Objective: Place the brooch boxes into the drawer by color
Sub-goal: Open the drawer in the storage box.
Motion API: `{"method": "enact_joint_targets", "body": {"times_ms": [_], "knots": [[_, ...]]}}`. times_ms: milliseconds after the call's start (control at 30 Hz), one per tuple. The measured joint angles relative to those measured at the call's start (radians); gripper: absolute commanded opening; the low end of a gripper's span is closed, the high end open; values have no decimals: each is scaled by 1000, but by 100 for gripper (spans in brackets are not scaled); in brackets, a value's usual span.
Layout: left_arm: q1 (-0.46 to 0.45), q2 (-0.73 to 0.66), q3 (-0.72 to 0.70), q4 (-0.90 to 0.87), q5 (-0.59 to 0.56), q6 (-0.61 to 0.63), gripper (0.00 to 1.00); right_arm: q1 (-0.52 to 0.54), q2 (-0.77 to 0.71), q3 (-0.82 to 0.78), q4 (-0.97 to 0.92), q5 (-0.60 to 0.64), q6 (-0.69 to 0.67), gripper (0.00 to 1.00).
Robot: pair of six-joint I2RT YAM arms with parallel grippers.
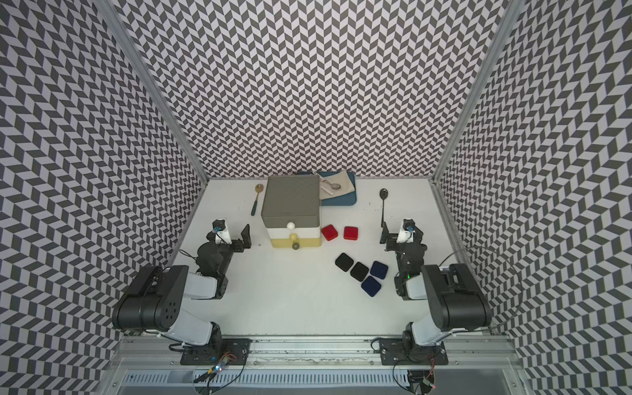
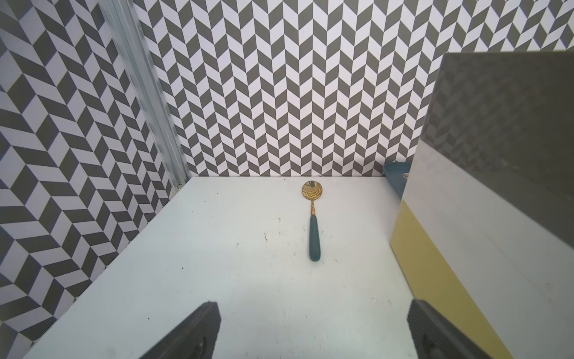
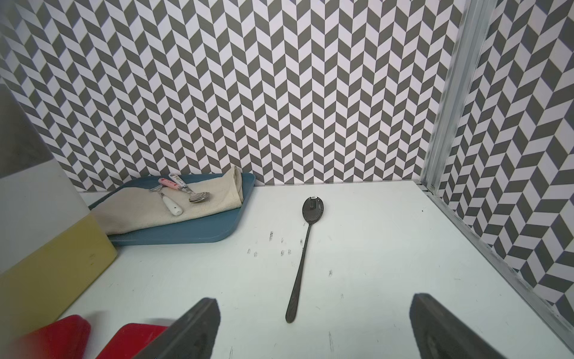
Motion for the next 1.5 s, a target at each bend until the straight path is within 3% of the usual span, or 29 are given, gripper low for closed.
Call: {"method": "enact_joint_targets", "body": {"times_ms": [867,1000,1167,1333,1500], "knots": [[-5,-4,9,-21,-19,-1,100,-18,0,0,0,-54,0,99],[-20,-68,146,-262,-127,-35,100,-21,-38,63,-147,-40,7,99],[-20,-205,320,-481,-147,-127,100,-21,-151,320,-481,-10,27,100],[-20,-317,459,-718,-58,-197,100,-3,-265,529,-749,23,55,99],[-19,-365,624,-1003,149,-215,99,89,-327,628,-963,63,76,99]]}}
